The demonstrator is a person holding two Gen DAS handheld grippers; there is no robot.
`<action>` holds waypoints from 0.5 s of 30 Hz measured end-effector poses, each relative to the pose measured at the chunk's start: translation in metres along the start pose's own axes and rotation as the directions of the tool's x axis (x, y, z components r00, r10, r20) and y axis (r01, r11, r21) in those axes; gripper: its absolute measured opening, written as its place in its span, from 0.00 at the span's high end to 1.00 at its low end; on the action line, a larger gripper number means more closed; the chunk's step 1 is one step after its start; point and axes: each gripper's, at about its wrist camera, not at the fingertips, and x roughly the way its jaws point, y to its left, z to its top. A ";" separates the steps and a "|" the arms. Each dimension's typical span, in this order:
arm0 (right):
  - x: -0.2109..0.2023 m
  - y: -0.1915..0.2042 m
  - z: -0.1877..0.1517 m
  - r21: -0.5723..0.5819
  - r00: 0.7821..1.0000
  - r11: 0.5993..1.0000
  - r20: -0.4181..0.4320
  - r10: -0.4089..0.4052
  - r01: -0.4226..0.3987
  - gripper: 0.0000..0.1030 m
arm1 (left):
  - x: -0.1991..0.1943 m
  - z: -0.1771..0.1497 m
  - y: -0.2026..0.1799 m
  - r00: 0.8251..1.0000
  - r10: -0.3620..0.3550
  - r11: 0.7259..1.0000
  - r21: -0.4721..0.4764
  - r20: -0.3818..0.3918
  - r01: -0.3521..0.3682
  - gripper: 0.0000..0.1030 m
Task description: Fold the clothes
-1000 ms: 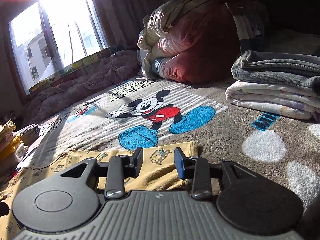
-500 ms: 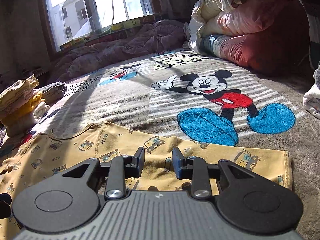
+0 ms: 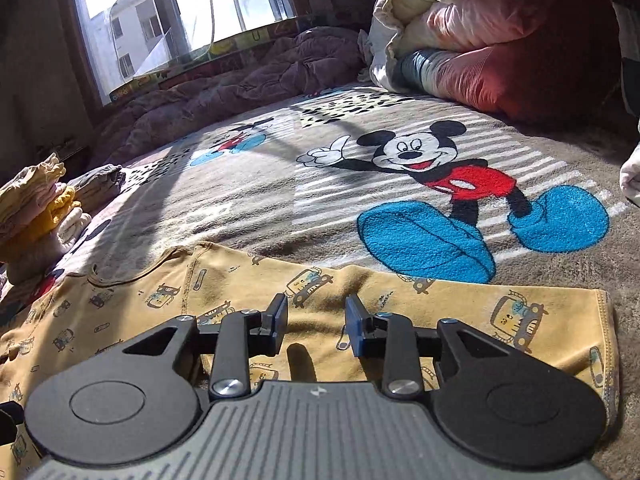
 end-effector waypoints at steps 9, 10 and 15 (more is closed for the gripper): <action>-0.025 -0.069 0.003 0.252 0.972 0.945 0.056 -0.230 0.209 0.72 | -0.010 0.004 0.007 1.000 0.001 1.000 -0.023 0.023 0.000 0.31; -0.031 -0.076 0.001 0.264 0.966 0.938 0.069 -0.250 0.224 0.72 | -0.010 0.006 0.008 1.000 -0.003 1.000 -0.030 0.026 0.004 0.31; -0.059 -0.107 -0.008 0.324 0.929 0.900 0.130 -0.347 0.291 0.72 | -0.012 0.007 0.009 0.999 -0.016 0.999 -0.045 0.031 0.017 0.31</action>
